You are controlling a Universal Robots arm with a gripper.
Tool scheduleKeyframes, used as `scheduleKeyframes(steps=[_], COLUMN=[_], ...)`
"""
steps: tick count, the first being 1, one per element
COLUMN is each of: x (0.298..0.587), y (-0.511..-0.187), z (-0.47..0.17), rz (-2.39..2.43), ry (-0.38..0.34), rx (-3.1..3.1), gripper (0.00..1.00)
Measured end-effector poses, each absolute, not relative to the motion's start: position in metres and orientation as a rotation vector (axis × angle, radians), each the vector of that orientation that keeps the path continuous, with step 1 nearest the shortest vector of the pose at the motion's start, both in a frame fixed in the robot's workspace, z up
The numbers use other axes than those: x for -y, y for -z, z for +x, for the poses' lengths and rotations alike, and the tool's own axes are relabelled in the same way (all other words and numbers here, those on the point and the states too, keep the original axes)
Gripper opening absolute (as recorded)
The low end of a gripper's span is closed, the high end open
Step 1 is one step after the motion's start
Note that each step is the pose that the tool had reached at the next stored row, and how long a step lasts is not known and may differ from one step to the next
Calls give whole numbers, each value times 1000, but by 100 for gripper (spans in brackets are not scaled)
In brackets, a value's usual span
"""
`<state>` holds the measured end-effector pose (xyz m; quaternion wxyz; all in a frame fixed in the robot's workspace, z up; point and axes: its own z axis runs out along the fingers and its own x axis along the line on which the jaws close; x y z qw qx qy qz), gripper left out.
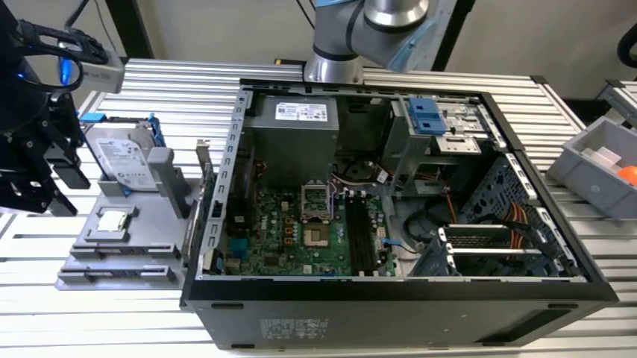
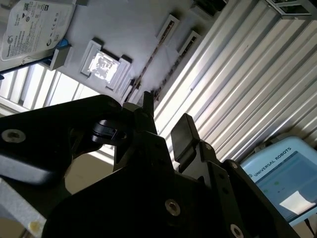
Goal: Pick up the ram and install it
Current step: 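Pick up the ram and move it above insertion slot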
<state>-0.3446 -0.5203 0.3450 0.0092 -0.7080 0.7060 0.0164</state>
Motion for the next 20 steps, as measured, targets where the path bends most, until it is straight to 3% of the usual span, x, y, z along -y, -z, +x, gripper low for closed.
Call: scheduleKeyframes(steps=[20], x=[520], y=[-337], z=[-345], rz=[-2211], ry=[-51], rx=[-2205], gripper=[100])
